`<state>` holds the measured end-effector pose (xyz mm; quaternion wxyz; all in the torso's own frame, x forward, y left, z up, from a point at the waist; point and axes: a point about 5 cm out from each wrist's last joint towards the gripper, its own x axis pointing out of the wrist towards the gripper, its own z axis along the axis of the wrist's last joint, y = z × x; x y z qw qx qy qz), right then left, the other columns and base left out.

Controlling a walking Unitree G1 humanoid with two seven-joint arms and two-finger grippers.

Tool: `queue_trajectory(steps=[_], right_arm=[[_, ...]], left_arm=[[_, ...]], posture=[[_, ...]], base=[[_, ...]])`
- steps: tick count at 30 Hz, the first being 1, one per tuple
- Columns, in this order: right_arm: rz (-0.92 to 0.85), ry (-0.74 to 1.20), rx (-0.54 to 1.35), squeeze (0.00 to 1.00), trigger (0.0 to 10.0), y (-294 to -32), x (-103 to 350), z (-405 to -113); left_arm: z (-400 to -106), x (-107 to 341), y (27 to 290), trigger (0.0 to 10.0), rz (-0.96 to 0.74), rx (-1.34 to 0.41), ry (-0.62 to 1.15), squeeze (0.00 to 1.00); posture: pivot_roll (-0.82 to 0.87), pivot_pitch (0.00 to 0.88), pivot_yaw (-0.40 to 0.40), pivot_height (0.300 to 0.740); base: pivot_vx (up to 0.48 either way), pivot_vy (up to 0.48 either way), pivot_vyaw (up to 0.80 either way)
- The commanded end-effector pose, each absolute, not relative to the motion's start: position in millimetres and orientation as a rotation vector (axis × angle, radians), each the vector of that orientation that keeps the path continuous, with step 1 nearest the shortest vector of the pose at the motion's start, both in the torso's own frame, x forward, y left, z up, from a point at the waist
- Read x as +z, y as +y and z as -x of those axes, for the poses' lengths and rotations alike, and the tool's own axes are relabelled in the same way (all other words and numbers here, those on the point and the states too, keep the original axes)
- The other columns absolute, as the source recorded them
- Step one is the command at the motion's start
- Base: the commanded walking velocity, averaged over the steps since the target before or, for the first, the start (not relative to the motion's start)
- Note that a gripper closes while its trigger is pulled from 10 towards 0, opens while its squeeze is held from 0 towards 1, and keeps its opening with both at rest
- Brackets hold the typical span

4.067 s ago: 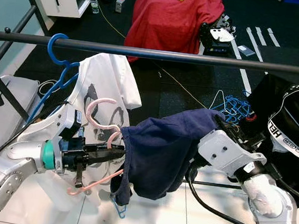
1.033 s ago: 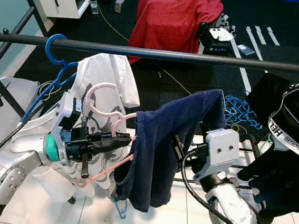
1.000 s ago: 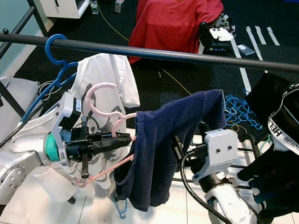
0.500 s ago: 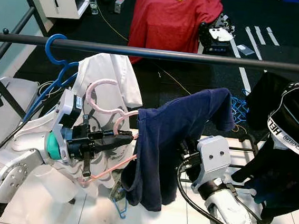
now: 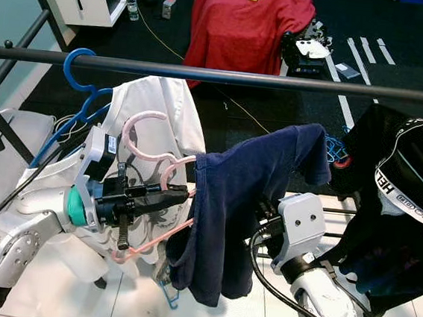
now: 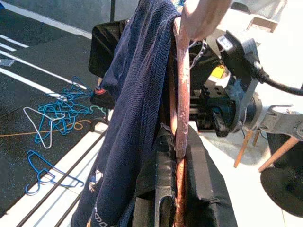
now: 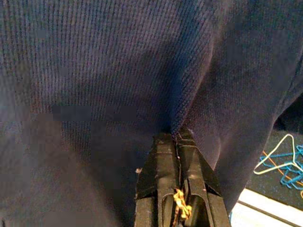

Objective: Hang hanger

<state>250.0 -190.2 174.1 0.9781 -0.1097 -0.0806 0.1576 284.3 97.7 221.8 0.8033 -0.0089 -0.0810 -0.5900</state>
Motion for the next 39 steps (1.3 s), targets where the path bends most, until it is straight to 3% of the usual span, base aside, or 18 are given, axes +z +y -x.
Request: queue_trajectory(steps=[1, 8, 16, 17, 22, 23, 27, 28, 29, 30, 32, 35, 39], right_arm=[[0.242, -0.102, 0.342, 0.0, 0.0, -186, 162, -245], [0.326, 0.034, 0.503, 0.0, 0.0, -174, 140, -224], [0.341, 0.016, 0.442, 0.0, 0.0, -181, 144, -227], [0.357, -0.021, 0.365, 0.0, 10.0, -188, 150, -234], [0.354, -0.121, 0.167, 0.0, 10.0, -208, 169, -246], [0.331, -0.141, 0.148, 1.0, 10.0, -212, 173, -246], [0.222, -0.161, 0.233, 1.0, 10.0, -206, 178, -240], [-0.067, -0.1, 0.651, 1.0, 10.0, -174, 185, -205], [-0.067, -0.1, 0.651, 1.0, 10.0, -174, 185, -205], [-0.109, -0.067, 0.784, 0.0, 10.0, -165, 187, -191], [-0.046, -0.003, 0.865, 0.0, 10.0, -164, 184, -177], [-0.026, 0.004, 0.867, 0.0, 10.0, -165, 184, -176], [0.145, -0.016, 0.885, 0.0, 10.0, -173, 205, -175]], left_arm=[[-281, 227, 97, 10.0, 0.026, -1.278, -0.203, 0.0], [-282, 227, 96, 10.0, 0.028, -1.282, -0.205, 0.0], [-282, 227, 95, 10.0, 0.029, -1.284, -0.206, 0.0], [-282, 227, 95, 10.0, 0.028, -1.284, -0.206, 0.0], [-283, 228, 95, 10.0, 0.023, -1.281, -0.206, 0.0], [-283, 227, 94, 10.0, 0.02, -1.28, -0.206, 0.0], [-284, 226, 94, 10.0, 0.014, -1.275, -0.203, 0.0], [-285, 224, 95, 10.0, 0.003, -1.271, -0.197, 0.0], [-285, 224, 95, 10.0, 0.003, -1.271, -0.197, 0.0], [-286, 223, 95, 10.0, -0.002, -1.27, -0.195, 0.0], [-289, 219, 94, 10.0, -0.04, -1.263, -0.186, 0.0], [-289, 218, 94, 10.0, -0.052, -1.261, -0.185, 0.0], [-288, 205, 96, 10.0, -0.176, -1.282, -0.16, 0.0]], posture=[[-0.3, 0.193, 0.17, 0.74], [-0.3, 0.197, 0.171, 0.74], [-0.3, 0.197, 0.171, 0.74], [-0.3, 0.195, 0.173, 0.74], [-0.3, 0.19, 0.172, 0.74], [-0.3, 0.189, 0.172, 0.74], [-0.3, 0.187, 0.176, 0.74], [-0.31, 0.186, 0.178, 0.74], [-0.31, 0.186, 0.178, 0.74], [-0.31, 0.186, 0.178, 0.74], [-0.32, 0.185, 0.176, 0.74], [-0.32, 0.185, 0.176, 0.74], [-0.33, 0.187, 0.178, 0.74]], base=[[0.0, 0.0, 0.0], [0.0, 0.0, 0.0], [0.0, 0.0, 0.0], [0.0, 0.0, 0.0], [0.0, 0.0, 0.0], [0.0, 0.0, 0.0], [0.0, 0.0, 0.0], [0.0, 0.0, 0.0], [0.0, 0.0, 0.0], [0.0, 0.0, 0.0], [0.0, 0.0, 0.0], [0.0, 0.0, 0.0], [0.0, 0.0, 0.0]])
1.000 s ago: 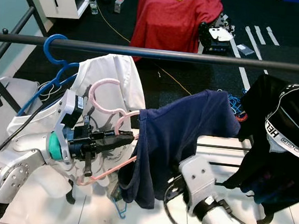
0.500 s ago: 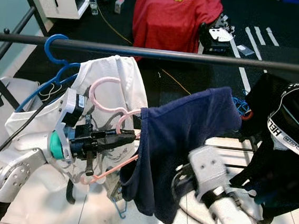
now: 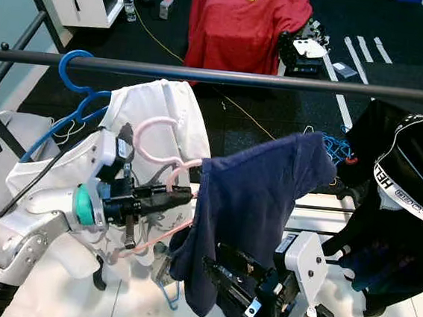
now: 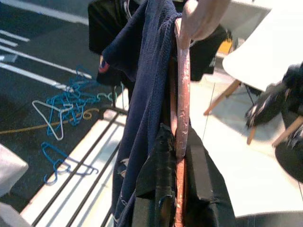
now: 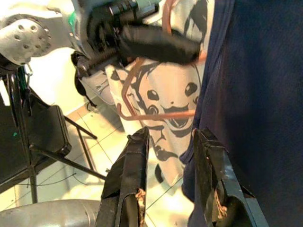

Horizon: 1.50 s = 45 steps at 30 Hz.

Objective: Hang hanger

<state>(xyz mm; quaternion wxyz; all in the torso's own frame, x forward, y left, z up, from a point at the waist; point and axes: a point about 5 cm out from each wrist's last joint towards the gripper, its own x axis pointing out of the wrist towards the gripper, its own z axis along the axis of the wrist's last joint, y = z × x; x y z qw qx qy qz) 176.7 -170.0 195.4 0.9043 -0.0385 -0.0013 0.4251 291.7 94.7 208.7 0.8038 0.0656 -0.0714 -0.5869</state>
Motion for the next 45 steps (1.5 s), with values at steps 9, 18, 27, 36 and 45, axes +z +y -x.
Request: queue_trajectory(steps=[9, 18, 27, 36, 45], right_arm=[[0.403, -0.01, 0.873, 0.0, 10.0, -197, 237, -184], [0.554, -0.039, 0.958, 0.0, 10.0, -191, 256, -204], [0.509, -0.043, 1.068, 0.0, 10.0, -178, 255, -211], [0.408, 0.004, 1.131, 1.0, 10.0, -159, 223, -223], [0.435, 0.006, 1.169, 1.0, 10.0, -150, 217, -238]], left_arm=[[-282, 195, 97, 10.0, -0.256, -1.351, -0.156, 0.0], [-269, 180, 108, 10.0, -0.479, -1.451, -0.165, 0.0], [-266, 183, 110, 10.0, -0.517, -1.474, -0.184, 0.0], [-270, 193, 110, 10.0, -0.547, -1.495, -0.227, 0.0], [-269, 198, 112, 10.0, -0.577, -1.507, -0.253, 0.0]], posture=[[-0.36, 0.195, 0.162, 0.74], [-0.33, 0.206, 0.151, 0.74], [-0.33, 0.218, 0.139, 0.74], [-0.31, 0.227, 0.15, 0.74], [-0.29, 0.239, 0.145, 0.74]], base=[[0.0, 0.0, 0.0], [0.0, 0.0, 0.0], [0.0, 0.0, 0.0], [0.0, 0.0, 0.0], [0.0, 0.0, 0.0]])
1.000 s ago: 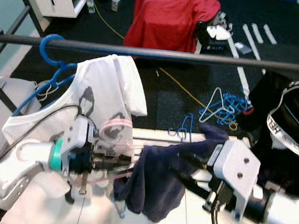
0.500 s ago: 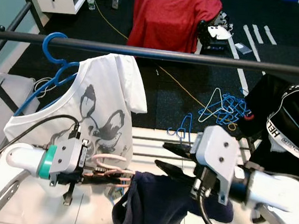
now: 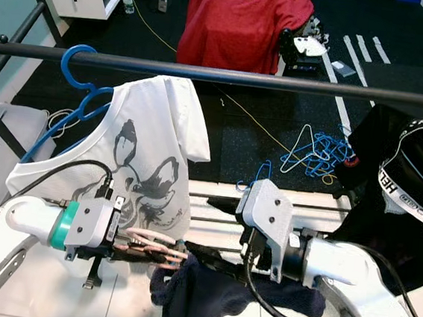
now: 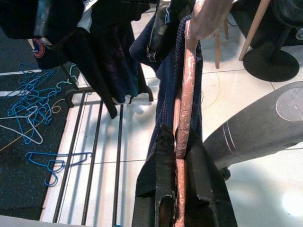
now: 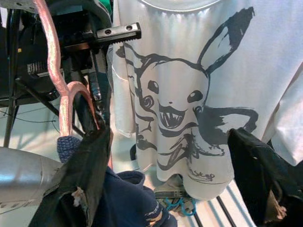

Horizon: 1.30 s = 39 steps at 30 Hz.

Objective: Hang hanger

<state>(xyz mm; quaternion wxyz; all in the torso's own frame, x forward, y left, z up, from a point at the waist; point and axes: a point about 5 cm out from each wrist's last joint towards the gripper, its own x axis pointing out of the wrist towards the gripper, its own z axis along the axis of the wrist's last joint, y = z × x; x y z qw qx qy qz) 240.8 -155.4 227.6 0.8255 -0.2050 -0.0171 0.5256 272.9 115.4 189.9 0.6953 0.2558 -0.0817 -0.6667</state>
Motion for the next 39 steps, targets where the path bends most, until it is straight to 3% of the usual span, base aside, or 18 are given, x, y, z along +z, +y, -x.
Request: queue_trajectory(steps=[1, 2, 3, 4, 12, 13, 15, 16, 22, 23, 32, 33, 39], right_arm=[[0.435, 0.006, 1.169, 1.0, 10.0, -150, 217, -238], [0.435, -0.002, 1.17, 0.4, 10.0, -150, 220, -240], [0.434, -0.008, 1.171, 0.4, 10.0, -150, 221, -241], [0.436, -0.02, 1.167, 1.0, 10.0, -152, 226, -243], [0.454, -0.056, 1.16, 1.0, 10.0, -155, 237, -242], [0.451, -0.076, 1.152, 0.44, 10.0, -153, 240, -243], [0.45, -0.086, 1.145, 0.44, 10.0, -153, 241, -244], [0.45, -0.094, 1.145, 0.0, 10.0, -152, 242, -244], [0.447, -0.092, 1.187, 0.0, 10.0, -147, 242, -241], [0.44, -0.087, 1.208, 1.0, 10.0, -145, 240, -238], [0.413, -0.057, 1.295, 1.0, 10.0, -138, 240, -226], [0.414, -0.036, 1.325, 0.0, 10.0, -136, 236, -222], [0.425, -0.012, 1.358, 0.0, 10.0, -135, 230, -216]], left_arm=[[-269, 198, 112, 10.0, -0.577, -1.507, -0.253, 0.0], [-269, 196, 113, 10.0, -0.592, -1.509, -0.25, 0.0], [-270, 195, 113, 10.0, -0.602, -1.51, -0.248, 0.0], [-270, 192, 114, 10.0, -0.608, -1.508, -0.238, 0.0], [-272, 181, 119, 10.0, -0.631, -1.51, -0.191, 0.0], [-272, 180, 120, 10.0, -0.637, -1.513, -0.187, 0.0], [-272, 180, 121, 10.0, -0.64, -1.515, -0.186, 0.0], [-272, 180, 121, 10.0, -0.641, -1.515, -0.185, 0.0], [-273, 180, 120, 10.0, -0.631, -1.502, -0.19, 0.0], [-274, 180, 121, 10.0, -0.631, -1.497, -0.188, 0.0], [-275, 179, 122, 10.0, -0.617, -1.483, -0.187, 0.0], [-276, 181, 121, 10.0, -0.61, -1.482, -0.192, 0.0], [-277, 182, 120, 10.0, -0.604, -1.481, -0.197, 0.0]], posture=[[-0.29, 0.239, 0.145, 0.74], [-0.29, 0.241, 0.145, 0.74], [-0.29, 0.241, 0.145, 0.74], [-0.29, 0.248, 0.139, 0.74], [-0.3, 0.257, 0.143, 0.74], [-0.3, 0.258, 0.142, 0.74], [-0.3, 0.258, 0.142, 0.74], [-0.3, 0.257, 0.142, 0.74], [-0.29, 0.257, 0.141, 0.74], [-0.29, 0.257, 0.137, 0.74], [-0.3, 0.253, 0.136, 0.74], [-0.3, 0.251, 0.137, 0.74], [-0.3, 0.25, 0.138, 0.74]], base=[[0.0, 0.0, 0.0], [0.0, 0.0, 0.0], [0.0, 0.0, 0.0], [0.0, 0.0, 0.0], [0.0, 0.0, 0.0], [0.0, 0.0, 0.0], [0.0, 0.0, 0.0], [0.0, 0.0, 0.0], [0.0, 0.0, 0.0], [0.0, 0.0, 0.0], [0.0, 0.0, 0.0], [0.0, 0.0, 0.0], [0.0, 0.0, 0.0]])
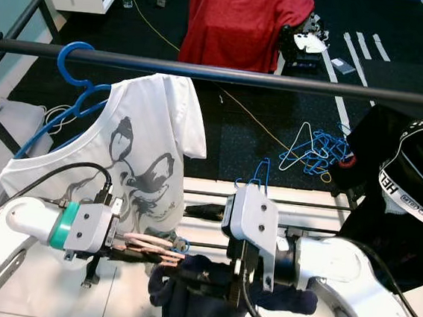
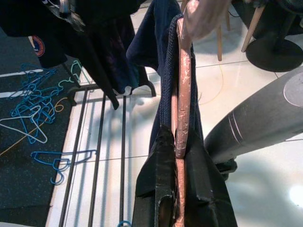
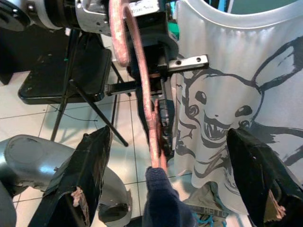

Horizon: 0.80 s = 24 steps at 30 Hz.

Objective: Hang hanger

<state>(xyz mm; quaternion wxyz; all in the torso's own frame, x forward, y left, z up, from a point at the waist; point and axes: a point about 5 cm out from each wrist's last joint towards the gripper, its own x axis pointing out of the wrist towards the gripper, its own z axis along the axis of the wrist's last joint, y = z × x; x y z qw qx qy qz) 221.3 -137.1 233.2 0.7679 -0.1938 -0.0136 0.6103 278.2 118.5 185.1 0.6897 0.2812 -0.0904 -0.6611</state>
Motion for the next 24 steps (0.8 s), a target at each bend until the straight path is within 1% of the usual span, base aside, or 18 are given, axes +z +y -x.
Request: queue_trajectory(steps=[1, 2, 5, 6, 7, 8, 10, 11, 15, 16, 17, 18, 20, 21, 22, 24], right_arm=[[0.425, -0.012, 1.358, 0.0, 10.0, -135, 230, -216], [0.453, 0.014, 1.367, 0.0, 10.0, -137, 226, -212], [0.495, 0.02, 1.348, 0.0, 10.0, -138, 221, -213], [0.545, 0.021, 1.317, 0.0, 10.0, -139, 215, -216], [0.545, 0.021, 1.317, 0.0, 10.0, -139, 215, -216], [0.587, 0.015, 1.288, 0.0, 10.0, -139, 210, -221], [0.587, 0.015, 1.288, 0.0, 10.0, -139, 210, -221], [0.614, 0.004, 1.258, 0.0, 10.0, -138, 206, -226], [0.619, -0.015, 1.227, 0.0, 10.0, -136, 201, -232], [0.61, -0.025, 1.224, 0.0, 8.5, -133, 200, -235], [0.61, -0.025, 1.224, 0.0, 8.5, -133, 200, -235], [0.603, -0.04, 1.221, 0.0, 4.0, -130, 199, -237], [0.603, -0.04, 1.221, 0.0, 4.0, -130, 199, -237], [0.592, -0.046, 1.228, 0.0, 0.0, -128, 199, -239], [0.592, -0.046, 1.228, 0.0, 0.0, -128, 199, -239], [0.535, -0.035, 1.285, 0.0, 0.0, -123, 198, -239]], left_arm=[[-277, 182, 120, 10.0, -0.604, -1.481, -0.197, 0.0], [-279, 183, 120, 10.0, -0.604, -1.478, -0.196, 0.0], [-279, 184, 120, 10.0, -0.6, -1.478, -0.2, 0.0], [-279, 186, 118, 10.0, -0.594, -1.478, -0.206, 0.0], [-279, 186, 118, 10.0, -0.594, -1.478, -0.206, 0.0], [-279, 187, 117, 10.0, -0.587, -1.479, -0.212, 0.0], [-279, 187, 117, 10.0, -0.587, -1.479, -0.212, 0.0], [-279, 190, 116, 10.0, -0.574, -1.478, -0.221, 0.0], [-278, 194, 115, 10.0, -0.557, -1.478, -0.233, 0.0], [-278, 196, 114, 10.0, -0.553, -1.478, -0.237, 0.0], [-278, 196, 114, 10.0, -0.553, -1.478, -0.237, 0.0], [-278, 197, 114, 10.0, -0.551, -1.478, -0.238, 0.0], [-278, 197, 114, 10.0, -0.551, -1.478, -0.238, 0.0], [-278, 197, 114, 10.0, -0.548, -1.479, -0.24, 0.0], [-278, 197, 114, 10.0, -0.548, -1.479, -0.24, 0.0], [-278, 199, 113, 10.0, -0.546, -1.477, -0.242, 0.0]], posture=[[-0.3, 0.25, 0.138, 0.74], [-0.3, 0.246, 0.14, 0.74], [-0.3, 0.247, 0.141, 0.74], [-0.3, 0.247, 0.142, 0.74], [-0.3, 0.247, 0.142, 0.74], [-0.3, 0.248, 0.144, 0.74], [-0.3, 0.248, 0.144, 0.74], [-0.3, 0.248, 0.144, 0.74], [-0.28, 0.25, 0.144, 0.74], [-0.28, 0.251, 0.145, 0.74], [-0.28, 0.251, 0.145, 0.74], [-0.28, 0.251, 0.146, 0.74], [-0.28, 0.251, 0.146, 0.74], [-0.27, 0.252, 0.145, 0.74], [-0.27, 0.252, 0.145, 0.74], [-0.27, 0.254, 0.144, 0.74]], base=[[0.0, 0.0, 0.0], [0.0, 0.0, 0.0], [0.0, 0.0, 0.0], [0.0, 0.0, 0.0], [0.0, 0.0, 0.0], [0.0, 0.0, 0.0], [0.0, 0.0, 0.0], [0.0, 0.0, 0.0], [0.0, 0.0, 0.0], [0.0, 0.0, 0.0], [0.0, 0.0, 0.0], [0.0, 0.0, 0.0], [0.0, 0.0, 0.0], [0.0, 0.0, 0.0], [0.0, 0.0, 0.0], [0.0, 0.0, 0.0]])
